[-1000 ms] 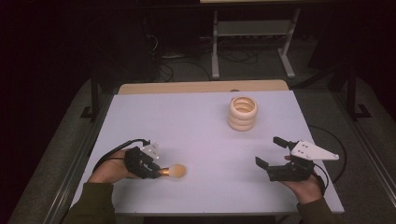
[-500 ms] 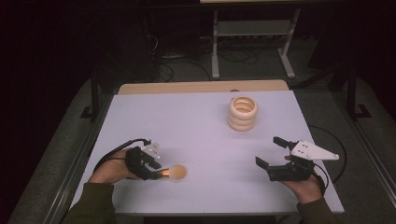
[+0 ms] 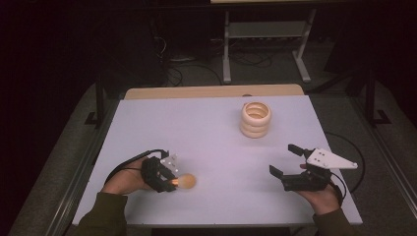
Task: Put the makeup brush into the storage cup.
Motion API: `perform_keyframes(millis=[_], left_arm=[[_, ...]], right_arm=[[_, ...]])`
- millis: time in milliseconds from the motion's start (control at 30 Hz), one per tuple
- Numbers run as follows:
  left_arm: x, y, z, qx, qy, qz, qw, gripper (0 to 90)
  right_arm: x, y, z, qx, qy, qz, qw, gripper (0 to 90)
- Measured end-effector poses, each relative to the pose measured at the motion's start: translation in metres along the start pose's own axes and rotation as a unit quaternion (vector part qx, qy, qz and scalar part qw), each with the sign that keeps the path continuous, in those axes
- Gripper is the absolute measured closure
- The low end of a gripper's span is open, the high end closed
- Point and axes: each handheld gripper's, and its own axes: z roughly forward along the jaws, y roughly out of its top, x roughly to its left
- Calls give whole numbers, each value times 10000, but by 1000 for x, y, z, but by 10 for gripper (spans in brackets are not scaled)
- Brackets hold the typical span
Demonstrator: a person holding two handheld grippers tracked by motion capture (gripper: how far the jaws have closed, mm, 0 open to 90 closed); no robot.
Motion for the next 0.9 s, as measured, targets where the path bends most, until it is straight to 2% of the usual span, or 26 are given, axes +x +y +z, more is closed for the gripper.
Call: perform_keyframes(millis=[400, 900], left_arm=[[-1, 6, 3, 17, 53, 59, 10000, 564], [1, 7, 3, 36, 61, -30, 10000, 593]], right_arm=[[0, 0, 0, 8, -5, -11, 10000, 39], [1, 0, 0, 23, -3, -1, 10000, 39]])
